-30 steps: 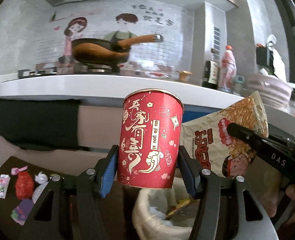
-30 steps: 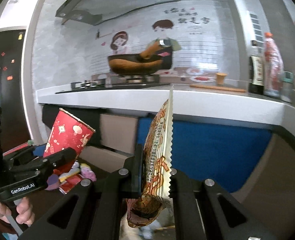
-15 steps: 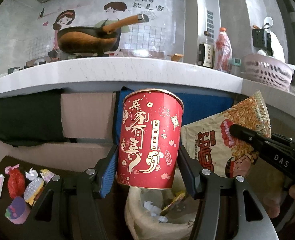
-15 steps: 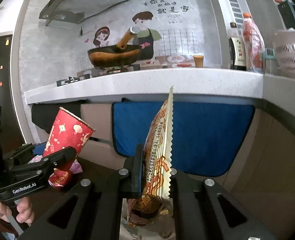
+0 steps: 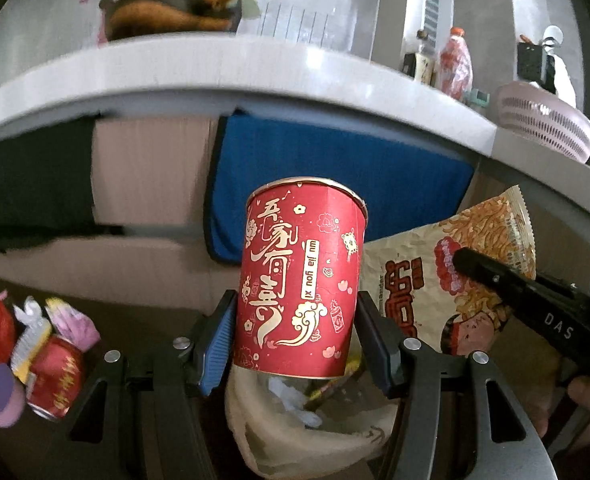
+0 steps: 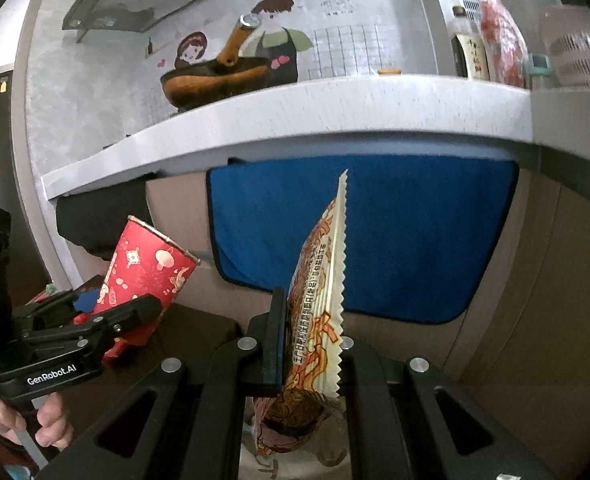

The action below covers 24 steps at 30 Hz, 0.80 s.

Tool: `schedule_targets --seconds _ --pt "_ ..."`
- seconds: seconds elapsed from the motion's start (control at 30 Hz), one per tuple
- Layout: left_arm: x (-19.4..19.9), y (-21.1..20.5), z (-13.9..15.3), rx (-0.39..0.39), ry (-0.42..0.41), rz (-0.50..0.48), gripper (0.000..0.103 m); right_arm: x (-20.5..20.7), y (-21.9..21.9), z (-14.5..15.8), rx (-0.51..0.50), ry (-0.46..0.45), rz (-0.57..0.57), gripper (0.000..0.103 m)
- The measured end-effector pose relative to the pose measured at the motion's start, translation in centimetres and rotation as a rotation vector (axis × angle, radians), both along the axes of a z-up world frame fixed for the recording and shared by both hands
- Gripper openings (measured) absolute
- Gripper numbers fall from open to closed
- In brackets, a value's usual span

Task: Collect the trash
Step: 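Carry the red cup in the left tool and chips bag in the right tool over the bin, then open both tools to drop the cup and chips bag into the bin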

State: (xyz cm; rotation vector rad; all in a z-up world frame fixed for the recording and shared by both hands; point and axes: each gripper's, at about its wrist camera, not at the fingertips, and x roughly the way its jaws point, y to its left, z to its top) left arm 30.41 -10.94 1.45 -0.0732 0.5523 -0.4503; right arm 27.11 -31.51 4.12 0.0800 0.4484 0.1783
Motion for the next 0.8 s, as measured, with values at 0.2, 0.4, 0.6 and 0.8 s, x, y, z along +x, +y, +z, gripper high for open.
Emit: schedule_targets --seconds 0.2,0.4,0.6,0.8 --pt "2.0 -0.5 -3.2 0.002 0.102 -0.030 0.058 1.6 -0.7 -2.1 0.021 0.057 -0.009 0.008" --pt "4.3 -2.5 -7.6 0.025 0.238 -0.111 0.059 3.1 -1.7 -3.8 0.034 0.095 -0.032 0.008" --pt "7.2 -3.7 -12.5 0.010 0.418 -0.187 0.061 4.5 -2.5 -5.6 0.047 0.145 -0.049 0.008" --pt "7.7 -1.2 -11.1 -0.096 0.392 -0.168 0.070 5.7 -2.7 -7.2 0.047 0.184 -0.064 0.008"
